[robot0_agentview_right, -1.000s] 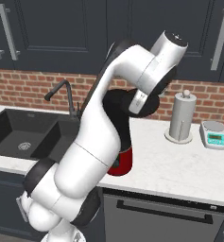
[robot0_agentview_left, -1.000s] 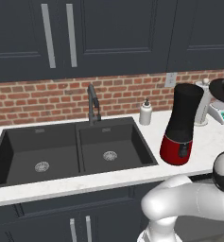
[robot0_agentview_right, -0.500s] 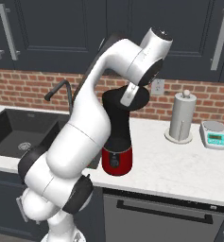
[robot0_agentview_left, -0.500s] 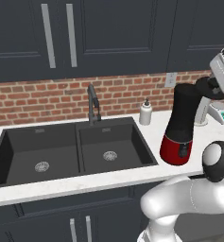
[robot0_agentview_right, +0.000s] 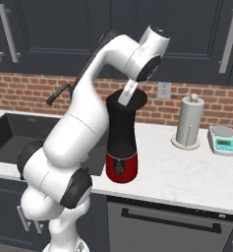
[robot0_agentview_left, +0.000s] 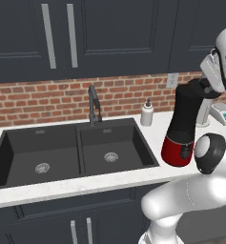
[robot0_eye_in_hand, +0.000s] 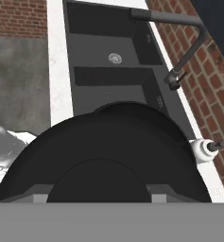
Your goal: Close the lid blender by securely placing the lid on top.
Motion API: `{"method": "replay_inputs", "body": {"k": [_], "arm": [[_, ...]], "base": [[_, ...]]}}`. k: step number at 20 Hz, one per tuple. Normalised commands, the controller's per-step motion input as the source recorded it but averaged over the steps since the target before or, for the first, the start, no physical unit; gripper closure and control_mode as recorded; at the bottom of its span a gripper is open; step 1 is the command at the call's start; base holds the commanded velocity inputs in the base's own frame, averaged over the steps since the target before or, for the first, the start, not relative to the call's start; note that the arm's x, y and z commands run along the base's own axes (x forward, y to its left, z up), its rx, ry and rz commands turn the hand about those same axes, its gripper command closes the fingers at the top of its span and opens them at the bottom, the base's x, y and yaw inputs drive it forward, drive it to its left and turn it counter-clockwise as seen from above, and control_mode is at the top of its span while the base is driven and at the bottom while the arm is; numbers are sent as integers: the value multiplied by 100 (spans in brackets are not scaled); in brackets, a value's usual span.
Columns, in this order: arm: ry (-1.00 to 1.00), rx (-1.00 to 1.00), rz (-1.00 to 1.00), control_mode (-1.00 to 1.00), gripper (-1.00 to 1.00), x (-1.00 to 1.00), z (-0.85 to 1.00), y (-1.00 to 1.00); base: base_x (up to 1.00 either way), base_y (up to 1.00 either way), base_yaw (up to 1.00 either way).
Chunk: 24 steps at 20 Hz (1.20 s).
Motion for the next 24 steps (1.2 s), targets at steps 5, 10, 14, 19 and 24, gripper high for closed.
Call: {"method": "replay_inputs", "body": {"k": [5, 10, 14, 19, 24], "arm": [[5, 6, 2, -100, 100, 13, 0, 21], [2, 9, 4, -100, 100, 16, -3, 9], [0, 10, 4, -100, 100, 12, -11, 0], [0, 6, 3, -100, 100, 12, -14, 0], [0, 2, 0, -100, 100, 12, -2, 0]], "base": [[0, 0, 0], [0, 0, 0], [0, 0, 0], [0, 0, 0], [0, 0, 0]]}}
